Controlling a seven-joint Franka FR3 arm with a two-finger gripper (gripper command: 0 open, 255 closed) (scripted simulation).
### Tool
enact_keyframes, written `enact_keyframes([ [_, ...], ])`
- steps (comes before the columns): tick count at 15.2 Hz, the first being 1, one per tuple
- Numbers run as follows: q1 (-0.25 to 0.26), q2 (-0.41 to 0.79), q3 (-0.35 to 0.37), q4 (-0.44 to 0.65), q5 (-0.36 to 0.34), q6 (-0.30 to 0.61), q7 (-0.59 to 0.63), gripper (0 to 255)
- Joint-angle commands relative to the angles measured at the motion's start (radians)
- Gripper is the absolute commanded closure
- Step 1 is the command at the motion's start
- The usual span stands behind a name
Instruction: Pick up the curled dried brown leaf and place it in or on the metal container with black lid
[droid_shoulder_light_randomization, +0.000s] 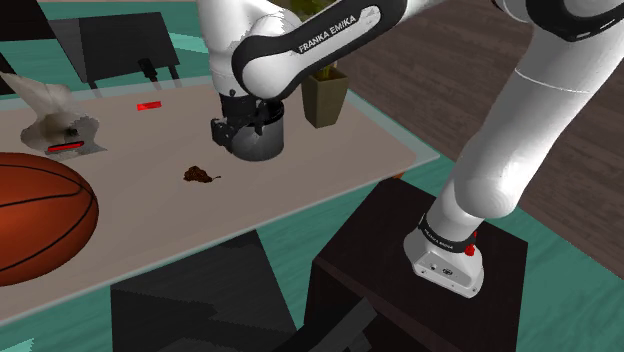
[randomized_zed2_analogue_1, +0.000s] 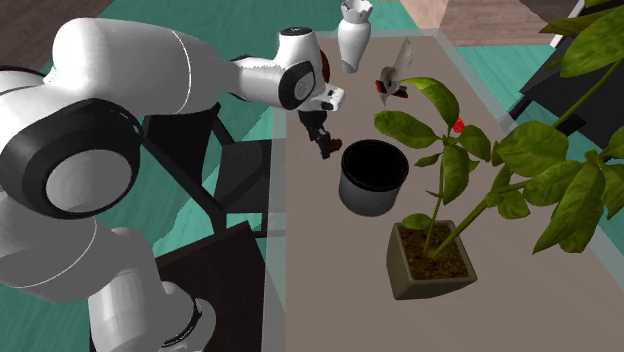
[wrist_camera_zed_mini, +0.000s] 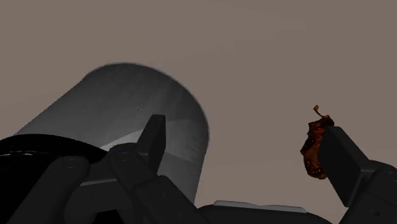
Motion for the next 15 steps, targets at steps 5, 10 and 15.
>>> enact_keyframes([
  [5, 0.055, 0.237, 0.018, 0.176, -0.114, 0.025, 0.113, 0],
  [10, 0.126, 0.434, 0.005, 0.362, -0.191, 0.012, 0.174, 0],
  [15, 0.132, 0.47, -0.007, 0.359, -0.21, 0.049, 0.185, 0],
])
